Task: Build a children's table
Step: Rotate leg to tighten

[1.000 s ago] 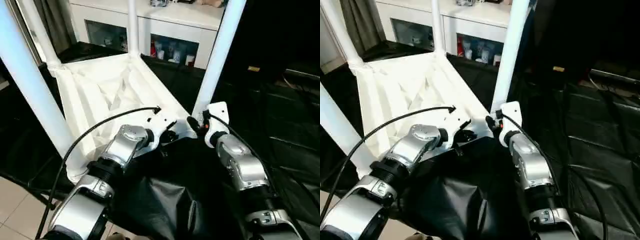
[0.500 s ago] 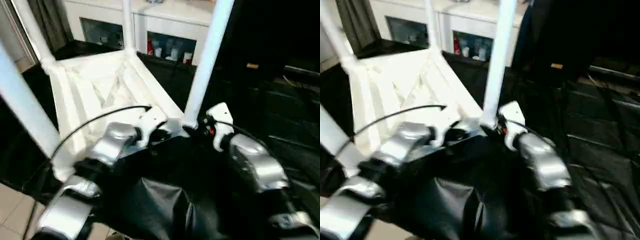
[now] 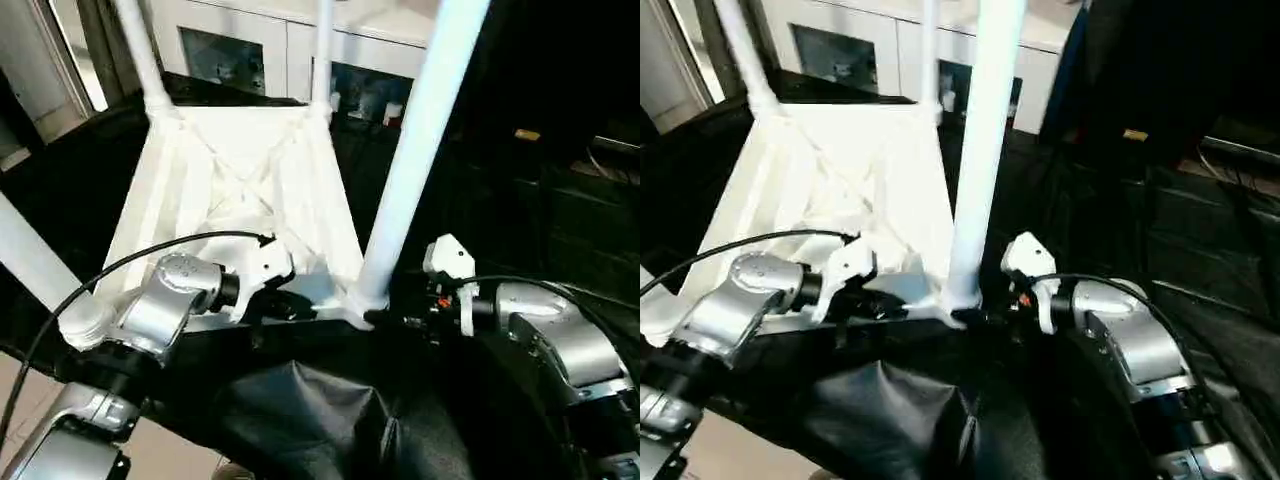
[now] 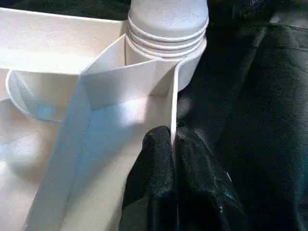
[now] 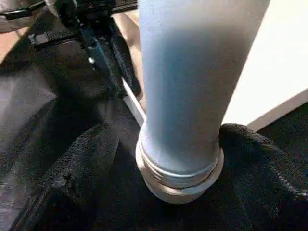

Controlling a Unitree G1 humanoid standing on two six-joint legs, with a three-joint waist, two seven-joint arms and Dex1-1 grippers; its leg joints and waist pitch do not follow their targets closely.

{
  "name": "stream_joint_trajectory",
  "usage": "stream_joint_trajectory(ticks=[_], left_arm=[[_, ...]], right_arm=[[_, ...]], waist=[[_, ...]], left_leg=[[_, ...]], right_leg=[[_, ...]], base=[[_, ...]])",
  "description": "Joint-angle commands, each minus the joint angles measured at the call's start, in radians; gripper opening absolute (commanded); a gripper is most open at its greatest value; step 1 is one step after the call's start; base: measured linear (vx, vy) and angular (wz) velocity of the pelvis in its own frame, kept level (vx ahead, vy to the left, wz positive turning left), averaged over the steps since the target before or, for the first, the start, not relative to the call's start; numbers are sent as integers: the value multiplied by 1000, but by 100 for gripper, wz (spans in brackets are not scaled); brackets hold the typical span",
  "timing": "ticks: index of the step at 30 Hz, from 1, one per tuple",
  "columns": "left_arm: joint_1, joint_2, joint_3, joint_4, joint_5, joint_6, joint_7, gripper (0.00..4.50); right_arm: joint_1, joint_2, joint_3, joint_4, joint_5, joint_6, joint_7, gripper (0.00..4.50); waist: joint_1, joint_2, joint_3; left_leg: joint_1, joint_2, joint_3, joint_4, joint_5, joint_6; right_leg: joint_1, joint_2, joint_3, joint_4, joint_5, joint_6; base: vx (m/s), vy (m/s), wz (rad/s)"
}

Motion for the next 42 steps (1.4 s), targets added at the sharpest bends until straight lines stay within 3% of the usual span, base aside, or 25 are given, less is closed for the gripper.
stream_joint_trajectory(ticks=[1, 3, 16, 26, 30, 33, 35, 38, 42], left_arm=[[-4, -18, -2, -67, -57, 4, -40, 0], [1, -15, -3, -79, -59, 13, -47, 0], [5, -20, -7, -99, -55, 29, -45, 0], [8, -22, -4, -100, -50, 35, -40, 0], [-16, -61, 6, -37, -8, 46, 66, 0], [-50, -102, 18, 29, 30, 50, 178, 0], [-110, -181, 52, 138, 67, 54, 370, 0], [-153, -254, 79, 205, 77, 77, 516, 0], [-178, -314, 65, 250, 112, 87, 619, 0]], right_arm=[[8, -5, 19, -23, 18, 11, 26, 341], [6, -5, 18, -26, 23, 14, 37, 341], [7, 4, 29, -28, 21, 11, 38, 223], [14, 9, 30, -33, 27, 12, 40, 200], [25, 62, 9, 10, 4, 14, -66, 199], [20, 112, -6, 66, -39, -2, -183, 199], [10, 211, -42, 140, -71, 28, -379, 198], [-3, 314, -71, 185, -101, 42, -567, 198], [-23, 410, -75, 214, -143, 32, -717, 197]], waist=[[0, -7, -60], [0, -6, -61], [2, -10, -62], [3, -10, -62], [2, -10, -61], [-4, -14, -59], [-12, -14, -53], [-18, -14, -52], [-24, -11, -52]], left_leg=[[17, 41, -15, -64, -230, 47], [15, 42, -15, -64, -226, 47], [15, 39, -14, -61, -203, 53], [15, 38, -14, -60, -196, 56], [13, 38, -14, -60, -201, 53], [16, 34, -16, -63, -249, 25], [20, 29, -18, -65, -294, 4], [21, 27, -26, -67, -320, -10], [20, 28, -31, -73, -337, -11]], right_leg=[[47, -54, 45, -66, -274, -197], [48, -55, 44, -65, -263, -201], [50, -53, 44, -62, -246, -202], [50, -52, 43, -61, -237, -204], [49, -52, 43, -62, -245, -203], [46, -56, 42, -76, -356, -172], [40, -55, 39, -92, -469, -135], [37, -60, 34, -107, -590, -79], [36, -58, 29, -114, -593, -59]], base=[[0, 0, 0], [0, 0, 0], [0, 0, 0], [0, 0, 0], [0, 0, 0], [0, 0, 0], [-26, -3, 0], [-37, -3, -1], [0, 0, 0]])
